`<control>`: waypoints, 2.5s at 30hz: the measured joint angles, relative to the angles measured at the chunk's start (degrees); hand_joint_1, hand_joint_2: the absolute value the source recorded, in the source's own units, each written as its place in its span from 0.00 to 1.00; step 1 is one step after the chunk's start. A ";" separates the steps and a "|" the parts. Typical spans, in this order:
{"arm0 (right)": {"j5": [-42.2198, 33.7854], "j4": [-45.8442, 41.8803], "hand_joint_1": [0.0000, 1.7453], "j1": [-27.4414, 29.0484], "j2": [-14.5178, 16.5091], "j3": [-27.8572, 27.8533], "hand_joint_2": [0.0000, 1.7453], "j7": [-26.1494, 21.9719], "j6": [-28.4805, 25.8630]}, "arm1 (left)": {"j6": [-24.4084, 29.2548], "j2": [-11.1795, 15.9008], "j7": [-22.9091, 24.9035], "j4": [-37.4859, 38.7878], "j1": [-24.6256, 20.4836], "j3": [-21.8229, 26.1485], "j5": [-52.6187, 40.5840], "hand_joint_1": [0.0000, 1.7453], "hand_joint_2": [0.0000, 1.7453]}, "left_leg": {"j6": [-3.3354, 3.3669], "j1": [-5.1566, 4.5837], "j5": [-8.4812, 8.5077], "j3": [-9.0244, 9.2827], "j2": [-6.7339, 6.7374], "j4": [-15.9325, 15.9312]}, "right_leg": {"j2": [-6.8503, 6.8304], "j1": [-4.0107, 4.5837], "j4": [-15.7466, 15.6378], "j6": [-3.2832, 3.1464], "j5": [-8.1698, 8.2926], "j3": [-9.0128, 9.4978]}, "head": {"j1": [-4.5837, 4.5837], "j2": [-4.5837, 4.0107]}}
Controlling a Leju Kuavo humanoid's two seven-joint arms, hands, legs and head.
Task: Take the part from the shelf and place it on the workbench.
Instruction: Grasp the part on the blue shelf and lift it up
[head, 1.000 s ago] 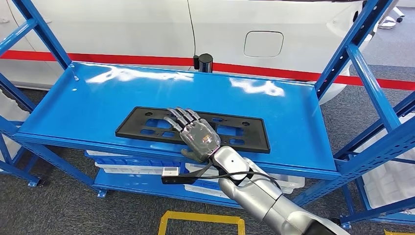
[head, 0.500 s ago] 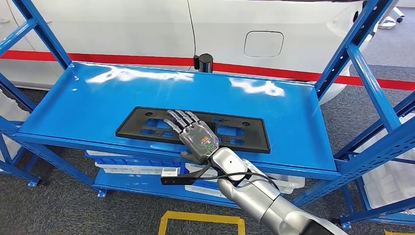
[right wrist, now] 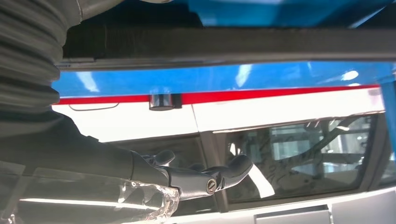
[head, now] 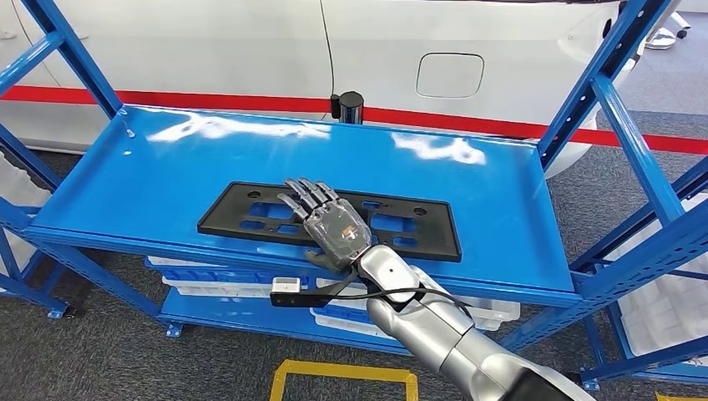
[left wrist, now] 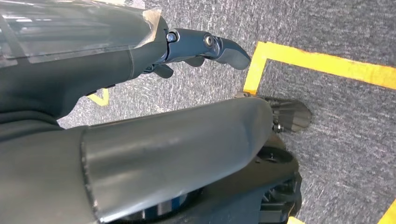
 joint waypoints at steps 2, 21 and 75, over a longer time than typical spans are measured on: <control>0.74 0.64 0.00 -0.17 0.15 -0.15 1.00 1.28 -0.99 | -0.11 -0.06 -0.07 0.00 0.00 0.00 -0.16 0.00 0.00 | 0.00 0.00 0.00 0.00 0.00 0.00 | 0.00 0.00 0.00 0.00 0.00 0.00 | 0.00 0.00; 4.07 6.10 0.00 -1.32 1.92 -1.12 1.00 8.48 1.08 | 1.93 -0.87 -0.52 0.00 0.11 0.00 0.55 0.00 0.00 | 0.00 0.00 0.00 0.00 0.00 0.00 | 0.00 0.00 0.00 0.00 0.00 0.01 | 0.00 0.00; 10.10 3.46 1.00 -0.61 1.05 -5.74 1.00 13.52 4.83 | 0.97 -1.51 -2.46 0.02 0.13 0.00 0.48 0.00 1.00 | 0.01 0.00 0.01 0.04 0.01 0.00 | 0.00 0.00 0.00 0.00 0.01 0.03 | 0.00 0.00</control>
